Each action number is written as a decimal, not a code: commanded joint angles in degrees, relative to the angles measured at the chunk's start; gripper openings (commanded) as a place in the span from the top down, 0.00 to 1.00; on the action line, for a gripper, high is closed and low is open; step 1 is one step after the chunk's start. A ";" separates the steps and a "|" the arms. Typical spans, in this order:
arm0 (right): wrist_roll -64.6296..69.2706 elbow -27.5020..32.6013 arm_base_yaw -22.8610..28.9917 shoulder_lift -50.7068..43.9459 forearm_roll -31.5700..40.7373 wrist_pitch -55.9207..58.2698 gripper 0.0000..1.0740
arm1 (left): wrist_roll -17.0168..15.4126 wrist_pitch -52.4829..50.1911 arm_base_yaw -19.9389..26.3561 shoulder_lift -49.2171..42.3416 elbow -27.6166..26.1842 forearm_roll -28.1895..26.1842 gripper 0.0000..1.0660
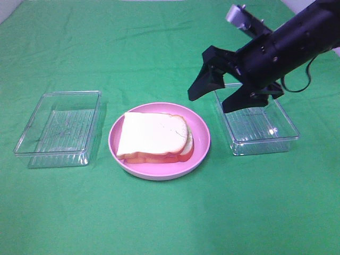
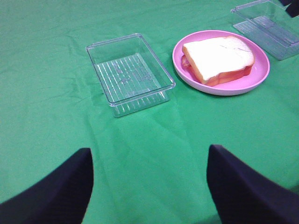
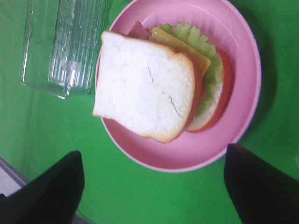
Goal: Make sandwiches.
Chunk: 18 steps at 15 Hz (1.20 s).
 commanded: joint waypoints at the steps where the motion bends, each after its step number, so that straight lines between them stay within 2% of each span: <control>1: 6.99 0.17 0.00 -9.34 -15.07 6.30 0.30 | -0.11 -0.92 -0.11 -0.97 0.11 -0.29 0.38; 2: 10.66 0.17 0.00 -15.81 -25.50 11.17 0.30 | 1.43 -1.03 -0.11 -0.97 0.11 -1.43 0.38; 3: 12.95 0.34 0.00 -20.51 -31.63 15.30 0.30 | 3.15 -1.03 -0.11 -0.97 0.11 -2.92 0.38; 5: 15.70 3.04 0.00 -30.14 -38.27 20.97 0.30 | 5.50 -1.09 -0.11 -0.97 0.11 -4.76 0.38; 7: 15.24 7.33 0.00 -38.56 -39.25 23.32 0.30 | 5.61 -1.09 -0.11 -0.97 0.11 -4.76 0.38; 8: 15.01 12.95 0.00 -47.96 -38.79 24.41 0.30 | 5.61 -1.09 -0.11 -0.97 0.11 -4.76 0.38; 12: 14.38 26.70 0.00 -70.53 -38.79 24.18 0.30 | 5.61 -1.09 -0.11 -0.97 0.11 -4.76 0.38; 14: 12.89 30.25 0.00 -78.21 -38.62 22.63 0.30 | 5.61 -1.09 -0.11 -0.97 0.11 -4.76 0.38; 15: 11.40 33.12 0.00 -86.86 -36.50 20.00 0.30 | 5.61 -1.09 -0.11 -0.97 0.11 -4.76 0.38; 18: 10.37 33.52 0.00 -93.28 -36.15 18.85 0.30 | 5.61 -1.15 -0.11 -0.97 0.11 -4.76 0.38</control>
